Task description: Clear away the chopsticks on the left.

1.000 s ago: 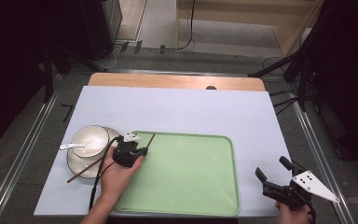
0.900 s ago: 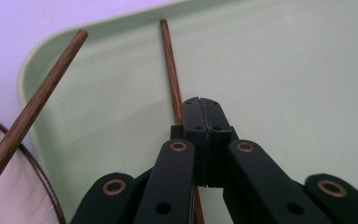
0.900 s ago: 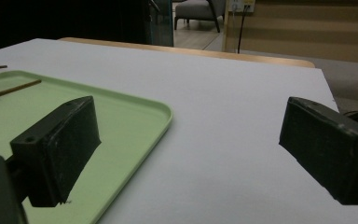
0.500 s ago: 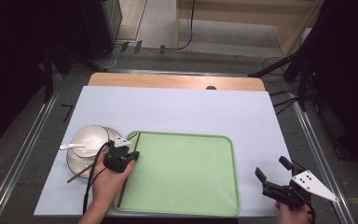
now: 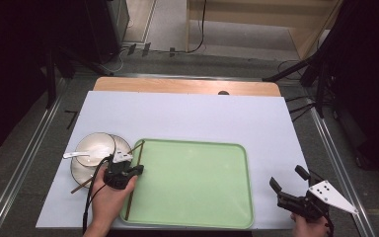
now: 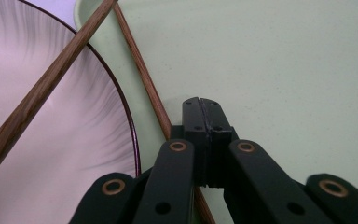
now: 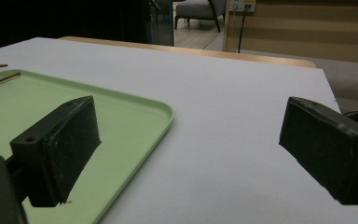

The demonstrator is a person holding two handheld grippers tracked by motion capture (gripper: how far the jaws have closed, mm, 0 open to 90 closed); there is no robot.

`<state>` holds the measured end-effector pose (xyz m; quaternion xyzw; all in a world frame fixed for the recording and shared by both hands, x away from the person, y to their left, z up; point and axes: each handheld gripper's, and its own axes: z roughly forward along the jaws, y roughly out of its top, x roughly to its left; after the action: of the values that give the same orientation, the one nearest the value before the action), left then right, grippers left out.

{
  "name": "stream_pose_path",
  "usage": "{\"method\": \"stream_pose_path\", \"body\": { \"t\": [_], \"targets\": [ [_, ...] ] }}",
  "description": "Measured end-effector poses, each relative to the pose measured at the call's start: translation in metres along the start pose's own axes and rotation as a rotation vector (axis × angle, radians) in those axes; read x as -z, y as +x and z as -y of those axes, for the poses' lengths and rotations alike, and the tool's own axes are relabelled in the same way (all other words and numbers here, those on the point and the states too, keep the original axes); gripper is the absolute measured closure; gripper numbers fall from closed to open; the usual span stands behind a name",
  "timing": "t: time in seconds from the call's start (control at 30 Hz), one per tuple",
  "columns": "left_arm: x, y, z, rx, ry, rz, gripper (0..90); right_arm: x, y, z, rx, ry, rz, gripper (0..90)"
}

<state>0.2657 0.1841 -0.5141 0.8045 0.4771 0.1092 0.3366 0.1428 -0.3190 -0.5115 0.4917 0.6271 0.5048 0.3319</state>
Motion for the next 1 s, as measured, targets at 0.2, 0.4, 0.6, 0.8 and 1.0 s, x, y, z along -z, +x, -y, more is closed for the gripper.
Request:
{"method": "stream_pose_path", "body": {
  "t": [0.2, 0.4, 0.6, 0.8, 1.0],
  "targets": [
    [0.009, 0.000, 0.002, -0.021, -0.024, 0.020, 83.0, 0.000, 0.000, 0.000, -0.001, -0.001, -0.002, 5.2],
    [0.024, 0.002, 0.005, -0.040, -0.058, 0.034, 77.1, 0.000, 0.000, 0.000, -0.001, -0.001, -0.003, 5.2],
    [0.052, 0.019, 0.010, -0.025, -0.114, 0.033, 74.0, 0.000, 0.001, 0.000, 0.001, -0.001, -0.002, 5.2],
    [0.074, 0.042, 0.019, -0.004, -0.143, -0.010, 73.8, 0.000, 0.001, 0.000, 0.005, 0.000, -0.004, 5.2],
    [0.088, 0.060, 0.030, -0.027, -0.118, -0.011, 73.5, -0.001, 0.002, 0.000, 0.003, 0.001, -0.002, 5.2]
  ]
}}
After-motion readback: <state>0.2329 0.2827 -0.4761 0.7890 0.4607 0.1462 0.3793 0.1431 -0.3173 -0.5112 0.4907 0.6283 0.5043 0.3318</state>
